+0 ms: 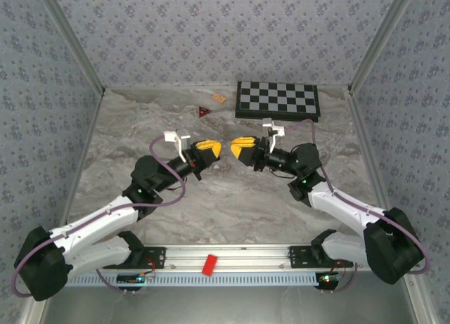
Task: Put the keys on the keyring
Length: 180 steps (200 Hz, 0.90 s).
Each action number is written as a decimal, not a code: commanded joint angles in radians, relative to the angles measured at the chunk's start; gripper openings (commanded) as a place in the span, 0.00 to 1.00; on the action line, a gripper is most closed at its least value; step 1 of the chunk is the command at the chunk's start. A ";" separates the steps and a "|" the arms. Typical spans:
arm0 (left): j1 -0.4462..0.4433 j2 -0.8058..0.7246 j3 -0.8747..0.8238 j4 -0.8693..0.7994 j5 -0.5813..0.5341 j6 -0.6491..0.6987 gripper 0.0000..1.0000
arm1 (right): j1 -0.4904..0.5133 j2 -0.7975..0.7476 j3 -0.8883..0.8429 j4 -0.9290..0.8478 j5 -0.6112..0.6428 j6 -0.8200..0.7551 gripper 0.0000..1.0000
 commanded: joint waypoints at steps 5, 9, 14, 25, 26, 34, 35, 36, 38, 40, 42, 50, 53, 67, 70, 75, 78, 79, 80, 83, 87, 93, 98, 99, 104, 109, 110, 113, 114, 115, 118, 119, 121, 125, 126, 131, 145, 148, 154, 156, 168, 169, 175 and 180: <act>-0.009 0.005 0.022 0.074 -0.011 -0.013 0.00 | 0.017 0.020 0.039 0.061 0.013 0.014 0.23; -0.009 0.007 0.022 0.073 -0.011 -0.013 0.00 | 0.018 0.026 0.040 0.065 0.012 0.017 0.23; -0.010 0.007 0.022 0.073 -0.010 -0.013 0.00 | 0.021 0.031 0.043 0.071 0.012 0.019 0.23; -0.011 0.010 0.023 0.072 -0.009 -0.013 0.00 | 0.023 0.040 0.046 0.080 0.012 0.024 0.23; -0.011 0.010 0.023 0.072 -0.008 -0.013 0.00 | 0.024 0.041 0.047 0.081 0.012 0.024 0.23; -0.013 0.010 0.023 0.070 -0.008 -0.011 0.00 | 0.024 0.047 0.049 0.088 0.012 0.028 0.23; -0.013 0.010 0.023 0.069 -0.008 -0.011 0.00 | 0.024 0.048 0.049 0.090 0.012 0.028 0.23; -0.013 0.010 0.024 0.070 -0.008 -0.011 0.00 | 0.024 0.049 0.051 0.090 0.012 0.028 0.23; -0.012 0.011 0.025 0.069 -0.008 -0.011 0.00 | 0.024 0.049 0.051 0.091 0.013 0.029 0.23; -0.012 0.010 0.025 0.069 -0.007 -0.011 0.00 | 0.024 0.050 0.051 0.093 0.012 0.030 0.23; -0.013 0.010 0.024 0.067 -0.006 -0.011 0.00 | 0.024 0.051 0.052 0.093 0.012 0.031 0.23; -0.014 0.010 0.025 0.064 -0.006 -0.010 0.00 | 0.024 0.055 0.055 0.098 0.013 0.033 0.23; -0.014 0.010 0.024 0.064 -0.006 -0.010 0.00 | 0.024 0.055 0.054 0.101 0.012 0.035 0.23; -0.014 0.008 0.023 0.061 -0.006 -0.007 0.00 | 0.025 0.059 0.058 0.113 0.009 0.040 0.23; -0.014 0.008 0.023 0.062 -0.006 -0.007 0.00 | 0.024 0.059 0.058 0.114 0.007 0.041 0.23; -0.015 0.008 0.022 0.062 -0.006 -0.007 0.00 | 0.025 0.060 0.061 0.114 0.005 0.041 0.23; -0.015 0.008 0.022 0.062 -0.007 -0.006 0.00 | 0.026 0.061 0.062 0.114 0.003 0.043 0.23; -0.015 0.007 0.022 0.062 -0.007 -0.006 0.00 | 0.025 0.061 0.062 0.115 0.002 0.044 0.23; -0.015 0.008 0.022 0.062 -0.008 -0.007 0.00 | 0.025 0.062 0.062 0.114 0.002 0.043 0.23; -0.015 0.007 0.022 0.063 -0.008 -0.006 0.00 | 0.025 0.062 0.063 0.114 0.000 0.043 0.23; -0.014 0.008 0.022 0.063 -0.006 -0.007 0.00 | 0.026 0.062 0.064 0.116 -0.001 0.043 0.22; -0.014 0.008 0.022 0.062 -0.005 -0.006 0.00 | 0.027 0.064 0.066 0.116 -0.006 0.046 0.22; -0.014 0.009 0.025 0.062 -0.005 -0.007 0.00 | 0.027 0.065 0.068 0.115 -0.009 0.045 0.22; -0.014 0.009 0.024 0.062 -0.005 -0.007 0.00 | 0.027 0.066 0.069 0.114 -0.010 0.045 0.22; -0.014 0.010 0.026 0.062 -0.002 -0.007 0.00 | 0.027 0.068 0.071 0.115 -0.014 0.045 0.22; -0.015 0.012 0.027 0.062 0.000 -0.005 0.00 | 0.029 0.070 0.073 0.116 -0.017 0.046 0.22; -0.015 0.011 0.027 0.062 0.000 -0.005 0.00 | 0.029 0.072 0.073 0.116 -0.018 0.047 0.22; -0.014 0.012 0.028 0.061 0.000 -0.006 0.00 | 0.029 0.074 0.073 0.117 -0.020 0.047 0.21; -0.014 0.013 0.028 0.060 0.001 -0.006 0.00 | 0.030 0.074 0.073 0.117 -0.021 0.048 0.21; -0.015 0.014 0.028 0.061 0.000 -0.007 0.00 | 0.030 0.074 0.073 0.117 -0.021 0.048 0.21; -0.014 0.013 0.028 0.061 0.001 -0.007 0.00 | 0.030 0.076 0.075 0.117 -0.023 0.048 0.21; -0.014 0.013 0.028 0.061 0.001 -0.007 0.00 | 0.030 0.077 0.076 0.119 -0.024 0.049 0.21; -0.014 0.013 0.029 0.061 0.002 -0.007 0.00 | 0.031 0.078 0.076 0.119 -0.025 0.049 0.21; -0.014 0.013 0.028 0.061 0.002 -0.007 0.00 | 0.032 0.080 0.077 0.121 -0.027 0.050 0.20; -0.014 0.013 0.029 0.061 0.003 -0.007 0.00 | 0.032 0.081 0.077 0.121 -0.028 0.050 0.20; -0.014 0.013 0.029 0.061 0.002 -0.007 0.00 | 0.033 0.083 0.079 0.122 -0.032 0.052 0.20; -0.014 0.012 0.030 0.061 0.003 -0.007 0.00 | 0.036 0.093 0.084 0.130 -0.044 0.060 0.19; -0.014 0.011 0.029 0.061 0.003 -0.007 0.00 | 0.035 0.096 0.085 0.132 -0.047 0.062 0.19; -0.014 0.012 0.029 0.061 0.002 -0.007 0.00 | 0.035 0.100 0.086 0.137 -0.049 0.067 0.18; -0.015 0.013 0.030 0.060 0.003 -0.007 0.00 | 0.036 0.101 0.087 0.138 -0.050 0.068 0.17; -0.014 0.011 0.029 0.060 0.003 -0.006 0.00 | 0.035 0.106 0.088 0.149 -0.057 0.077 0.14; -0.015 0.011 0.028 0.060 0.002 -0.005 0.00 | 0.035 0.107 0.089 0.150 -0.058 0.078 0.14; -0.014 0.013 0.029 0.059 0.003 -0.006 0.00 | 0.035 0.110 0.088 0.155 -0.061 0.082 0.13; -0.014 0.013 0.028 0.059 0.002 -0.005 0.00 | 0.036 0.111 0.087 0.158 -0.064 0.083 0.13</act>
